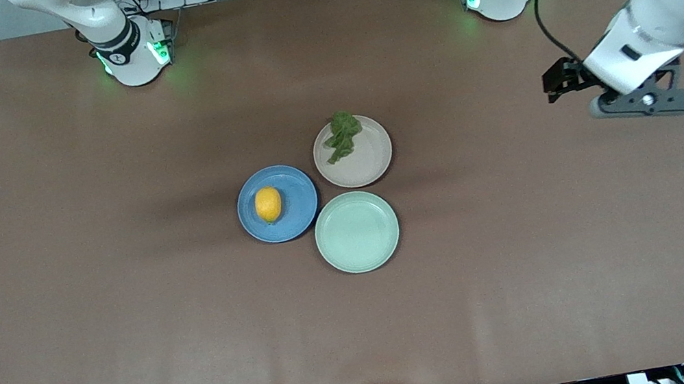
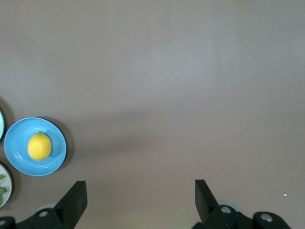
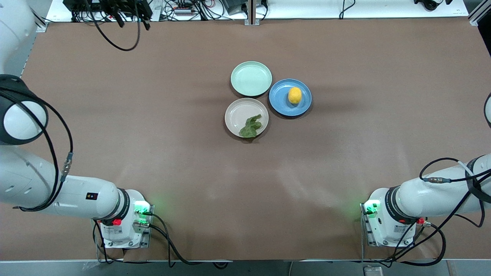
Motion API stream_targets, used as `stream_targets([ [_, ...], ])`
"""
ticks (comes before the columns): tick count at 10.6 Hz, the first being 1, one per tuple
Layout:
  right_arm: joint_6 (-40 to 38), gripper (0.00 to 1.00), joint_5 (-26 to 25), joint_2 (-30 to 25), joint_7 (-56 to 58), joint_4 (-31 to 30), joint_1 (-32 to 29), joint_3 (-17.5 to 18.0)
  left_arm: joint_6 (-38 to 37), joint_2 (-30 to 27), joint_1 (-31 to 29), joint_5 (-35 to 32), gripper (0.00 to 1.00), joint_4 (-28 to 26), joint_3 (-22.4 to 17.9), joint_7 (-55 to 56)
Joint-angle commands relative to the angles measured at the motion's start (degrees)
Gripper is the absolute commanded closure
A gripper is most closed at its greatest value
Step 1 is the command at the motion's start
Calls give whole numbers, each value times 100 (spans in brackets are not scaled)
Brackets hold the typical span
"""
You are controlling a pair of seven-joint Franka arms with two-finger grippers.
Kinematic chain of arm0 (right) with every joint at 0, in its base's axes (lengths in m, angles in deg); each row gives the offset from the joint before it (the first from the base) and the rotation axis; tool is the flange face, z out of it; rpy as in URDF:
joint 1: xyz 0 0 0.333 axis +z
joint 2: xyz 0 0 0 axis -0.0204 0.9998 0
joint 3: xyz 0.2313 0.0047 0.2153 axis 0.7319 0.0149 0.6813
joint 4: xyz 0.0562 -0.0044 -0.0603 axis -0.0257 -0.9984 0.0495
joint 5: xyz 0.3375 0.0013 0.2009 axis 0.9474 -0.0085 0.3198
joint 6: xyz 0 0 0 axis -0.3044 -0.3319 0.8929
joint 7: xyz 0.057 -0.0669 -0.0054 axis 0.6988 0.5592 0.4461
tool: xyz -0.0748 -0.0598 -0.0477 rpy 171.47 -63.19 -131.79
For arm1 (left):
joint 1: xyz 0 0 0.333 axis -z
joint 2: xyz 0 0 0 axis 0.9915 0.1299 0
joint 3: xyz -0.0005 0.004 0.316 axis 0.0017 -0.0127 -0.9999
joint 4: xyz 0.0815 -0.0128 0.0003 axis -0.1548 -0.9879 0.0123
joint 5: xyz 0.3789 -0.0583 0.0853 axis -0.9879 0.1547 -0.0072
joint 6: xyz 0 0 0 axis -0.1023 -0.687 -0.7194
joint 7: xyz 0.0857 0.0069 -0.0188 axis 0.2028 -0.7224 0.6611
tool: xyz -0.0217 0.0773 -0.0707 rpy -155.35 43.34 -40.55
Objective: Pick lemon and lettuce from blue and beige plates
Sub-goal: 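Move the left gripper toward the beige plate with lettuce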
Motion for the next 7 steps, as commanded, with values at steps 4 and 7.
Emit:
stream_targets([
  [4,89,0,184,14,-47,-149,-91,427,51,648,257,103,0,7,449,-30],
  [7,484,0,184,31,-643,-500,-91,804,427,991,880,95,0,-81,449,416],
])
